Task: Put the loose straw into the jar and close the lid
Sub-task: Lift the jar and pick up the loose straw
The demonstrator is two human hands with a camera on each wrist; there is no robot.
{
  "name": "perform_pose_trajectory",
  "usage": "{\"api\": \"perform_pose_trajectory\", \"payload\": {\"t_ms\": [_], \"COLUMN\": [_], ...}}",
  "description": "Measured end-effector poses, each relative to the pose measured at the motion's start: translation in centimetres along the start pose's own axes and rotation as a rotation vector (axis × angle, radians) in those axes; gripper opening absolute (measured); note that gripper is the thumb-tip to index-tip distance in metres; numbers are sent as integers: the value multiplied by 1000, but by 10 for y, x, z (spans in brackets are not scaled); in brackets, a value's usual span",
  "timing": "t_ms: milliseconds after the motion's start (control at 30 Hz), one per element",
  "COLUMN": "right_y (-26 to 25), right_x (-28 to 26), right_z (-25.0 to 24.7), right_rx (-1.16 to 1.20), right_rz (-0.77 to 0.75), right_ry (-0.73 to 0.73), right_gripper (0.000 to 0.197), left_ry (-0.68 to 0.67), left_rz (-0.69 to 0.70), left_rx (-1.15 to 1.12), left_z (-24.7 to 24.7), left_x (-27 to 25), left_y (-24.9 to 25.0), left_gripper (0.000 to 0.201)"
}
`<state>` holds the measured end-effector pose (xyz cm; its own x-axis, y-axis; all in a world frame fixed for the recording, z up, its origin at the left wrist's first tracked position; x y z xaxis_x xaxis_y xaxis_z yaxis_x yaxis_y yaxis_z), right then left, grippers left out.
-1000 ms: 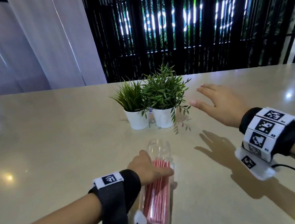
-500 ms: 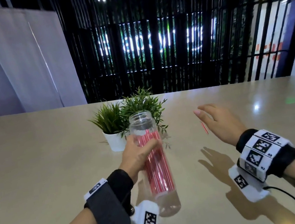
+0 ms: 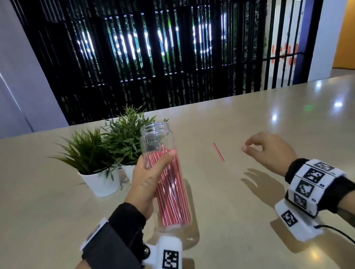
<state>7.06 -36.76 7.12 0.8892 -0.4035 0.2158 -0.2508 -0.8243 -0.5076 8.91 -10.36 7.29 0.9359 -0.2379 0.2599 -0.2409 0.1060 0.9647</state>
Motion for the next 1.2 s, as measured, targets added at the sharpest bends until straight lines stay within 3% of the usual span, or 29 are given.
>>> {"api": "perform_pose_trajectory", "payload": {"t_ms": [433,600,767,933,1200], "right_y": [-6,-10,-8,-6,-16], "right_x": [70,114,155,165,174], "right_z": [47,75,108,125,127], "right_rx": [-145,-167,-279,-356,-437], "right_rz": [-1,81,160,202,199], "right_ry": [-115,-288,-333,-395,-432], "right_gripper": [39,53,26,34,36], "left_ry": [55,59,49,45,52], "left_rz": [-1,16,7,-14,-17], "left_rx": [-35,-60,-20,-19,-2], "left_z": [13,20,20,17,11], "left_x": [49,59,67,62,64], "left_y": [-32,-35,-46,-60,-71], "left_gripper": [73,67,69,55,55]}}
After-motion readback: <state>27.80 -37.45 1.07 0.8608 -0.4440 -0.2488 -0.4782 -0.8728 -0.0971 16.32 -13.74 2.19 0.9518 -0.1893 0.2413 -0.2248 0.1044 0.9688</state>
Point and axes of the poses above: each hand's wrist, its own x-axis towards the middle knuckle, its own z-axis out of the palm, y = z × x, the point moved 1 cm from there along x, towards the middle knuckle, and after that the axes turned 8 degrees about z, right-handed, at the moved point
